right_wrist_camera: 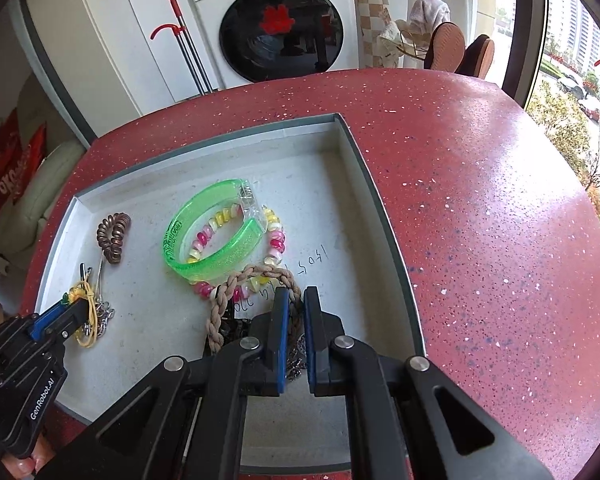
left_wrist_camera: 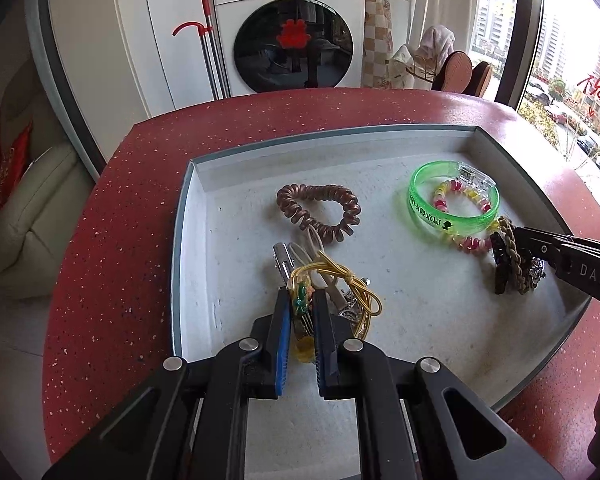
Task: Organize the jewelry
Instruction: 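Carry the yellow cord bracelet and braided bracelet into the gray tray and open both tools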
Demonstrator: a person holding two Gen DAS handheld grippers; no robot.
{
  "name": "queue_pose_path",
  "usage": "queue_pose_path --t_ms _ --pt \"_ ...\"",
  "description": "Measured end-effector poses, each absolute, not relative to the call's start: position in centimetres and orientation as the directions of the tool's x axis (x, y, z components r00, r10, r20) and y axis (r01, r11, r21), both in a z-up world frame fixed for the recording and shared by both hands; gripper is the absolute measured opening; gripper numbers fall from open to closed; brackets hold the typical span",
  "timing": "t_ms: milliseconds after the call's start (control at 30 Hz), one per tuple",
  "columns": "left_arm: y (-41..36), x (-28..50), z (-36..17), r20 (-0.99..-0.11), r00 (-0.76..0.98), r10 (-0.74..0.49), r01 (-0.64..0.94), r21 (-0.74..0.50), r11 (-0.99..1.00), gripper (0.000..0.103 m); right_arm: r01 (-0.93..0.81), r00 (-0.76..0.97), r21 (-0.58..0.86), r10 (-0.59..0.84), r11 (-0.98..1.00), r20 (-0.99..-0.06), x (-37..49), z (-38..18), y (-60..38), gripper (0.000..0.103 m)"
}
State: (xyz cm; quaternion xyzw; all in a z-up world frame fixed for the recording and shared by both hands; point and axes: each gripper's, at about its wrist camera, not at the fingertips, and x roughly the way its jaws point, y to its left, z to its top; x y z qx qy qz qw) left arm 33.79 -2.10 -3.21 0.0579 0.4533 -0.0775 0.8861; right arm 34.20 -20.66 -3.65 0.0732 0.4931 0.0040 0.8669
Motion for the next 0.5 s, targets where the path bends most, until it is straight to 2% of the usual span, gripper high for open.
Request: queue_pose_path --t_ms 233,333,367,500 --pt "-2.23 33.58 -3.03 -0.807 0.586 -0.072 0.177 0.040 0.983 0.028 0.059 0.512 0.151 0.100 0.987 -0.853 33.94 -3.04 -20.53 0.010" --pt "-2.21 33.57 -3.02 -0.806 0.588 -0.068 0.170 0.040 0.985 0.028 0.048 0.508 0.162 0.115 0.986 -0.854 33.74 -2.85 -20.39 0.021" --pt "-2.14 33.50 -3.02 -0.805 0.588 -0.071 0.166 0.035 0.985 0.028 0.047 0.508 0.159 0.114 0.986 -0.854 33.72 -2.84 -20.32 0.027" --pt "-2.04 33.46 -3.02 -0.807 0.587 -0.069 0.158 0.030 0.987 0.028 0.043 0.512 0.154 0.111 0.987 -0.852 33.47 -2.62 -20.17 0.029"
